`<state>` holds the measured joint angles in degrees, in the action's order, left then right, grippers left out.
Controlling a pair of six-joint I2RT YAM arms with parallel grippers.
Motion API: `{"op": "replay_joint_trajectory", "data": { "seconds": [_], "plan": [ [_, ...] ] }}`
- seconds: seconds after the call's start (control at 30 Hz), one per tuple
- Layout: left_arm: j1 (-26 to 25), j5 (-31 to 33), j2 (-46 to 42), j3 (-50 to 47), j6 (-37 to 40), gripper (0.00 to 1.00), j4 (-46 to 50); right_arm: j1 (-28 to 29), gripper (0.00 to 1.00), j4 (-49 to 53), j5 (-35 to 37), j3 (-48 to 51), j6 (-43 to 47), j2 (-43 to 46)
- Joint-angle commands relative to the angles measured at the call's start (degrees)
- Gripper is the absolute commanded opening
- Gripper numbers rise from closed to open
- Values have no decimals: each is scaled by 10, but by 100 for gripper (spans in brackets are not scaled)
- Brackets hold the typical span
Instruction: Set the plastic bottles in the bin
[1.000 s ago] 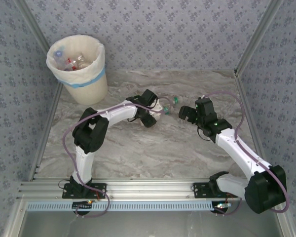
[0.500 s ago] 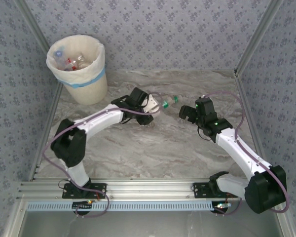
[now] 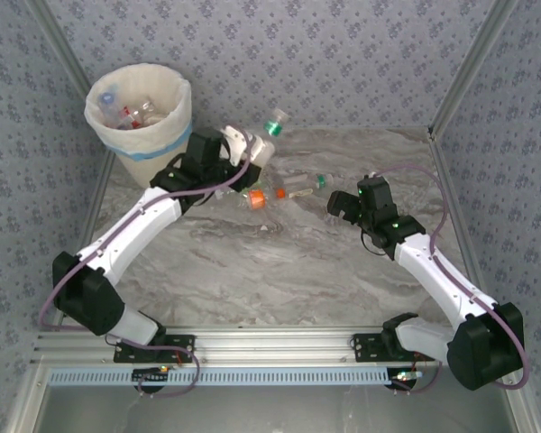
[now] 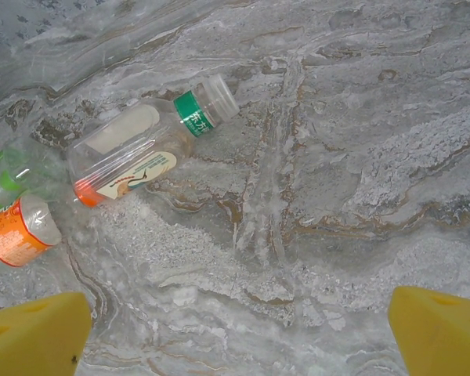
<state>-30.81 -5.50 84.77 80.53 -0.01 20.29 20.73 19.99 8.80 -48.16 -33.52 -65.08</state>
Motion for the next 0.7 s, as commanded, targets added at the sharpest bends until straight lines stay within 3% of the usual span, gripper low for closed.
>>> {"op": "replay_joint_trajectory", "data": {
  "seconds": [0.0, 0.23, 0.4, 0.57, 0.67],
  "plan": [
    [44, 69, -9, 84, -84, 0, -44, -2, 100, 0, 3, -17, -13, 0],
    [128, 125, 56, 231, -140, 0, -60, 0, 100, 1, -2, -16, -15, 3],
    [166, 232, 148, 375, -127, 0, 8, 1, 100, 7, 5, -9, -12, 16],
    [206, 233, 223, 480, -168, 0, 86, 0, 100, 13, 9, -3, -11, 25],
    [217, 235, 247, 501, -189, 5, 106, 1, 100, 12, 11, 1, -11, 27]
  ]
}}
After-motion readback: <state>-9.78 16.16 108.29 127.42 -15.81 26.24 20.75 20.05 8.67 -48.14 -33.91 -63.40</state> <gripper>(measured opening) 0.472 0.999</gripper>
